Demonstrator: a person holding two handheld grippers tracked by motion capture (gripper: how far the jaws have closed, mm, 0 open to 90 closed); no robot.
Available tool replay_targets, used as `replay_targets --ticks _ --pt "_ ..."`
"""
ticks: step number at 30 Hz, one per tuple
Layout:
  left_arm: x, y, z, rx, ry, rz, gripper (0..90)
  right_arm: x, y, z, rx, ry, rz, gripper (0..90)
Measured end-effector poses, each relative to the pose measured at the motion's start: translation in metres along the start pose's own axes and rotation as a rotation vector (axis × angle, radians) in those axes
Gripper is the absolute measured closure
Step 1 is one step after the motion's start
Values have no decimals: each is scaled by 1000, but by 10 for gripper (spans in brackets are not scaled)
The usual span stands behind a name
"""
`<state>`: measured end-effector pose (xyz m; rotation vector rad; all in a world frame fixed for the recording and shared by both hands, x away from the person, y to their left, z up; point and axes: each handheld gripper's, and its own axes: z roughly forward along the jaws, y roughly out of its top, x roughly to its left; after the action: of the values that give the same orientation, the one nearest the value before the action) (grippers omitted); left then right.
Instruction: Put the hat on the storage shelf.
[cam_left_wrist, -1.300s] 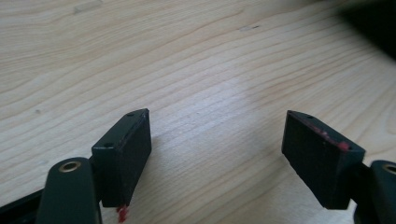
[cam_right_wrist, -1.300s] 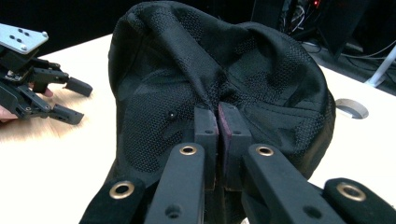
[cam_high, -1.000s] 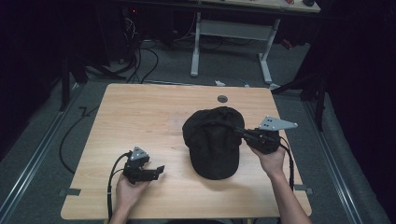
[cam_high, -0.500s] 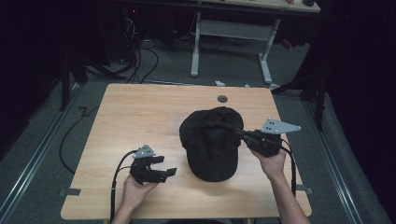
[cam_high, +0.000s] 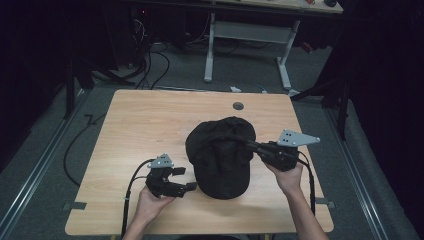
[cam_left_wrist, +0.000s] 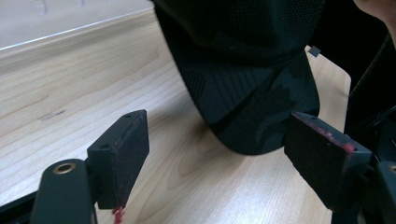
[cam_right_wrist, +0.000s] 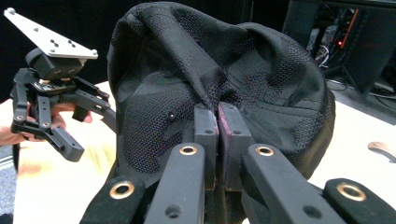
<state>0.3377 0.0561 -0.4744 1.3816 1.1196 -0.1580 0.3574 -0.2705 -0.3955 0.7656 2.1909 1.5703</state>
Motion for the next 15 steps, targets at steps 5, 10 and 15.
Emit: replay_targets --ticks 5,10,15 --pt "-5 0 7 22 -20 1 227 2 0 2 -8 21 2 879" --pt "-5 0 14 40 -23 3 235 3 0 3 -5 29 1 879" --pt "-5 0 18 51 -33 -7 240 3 -2 3 -8 42 8 879"
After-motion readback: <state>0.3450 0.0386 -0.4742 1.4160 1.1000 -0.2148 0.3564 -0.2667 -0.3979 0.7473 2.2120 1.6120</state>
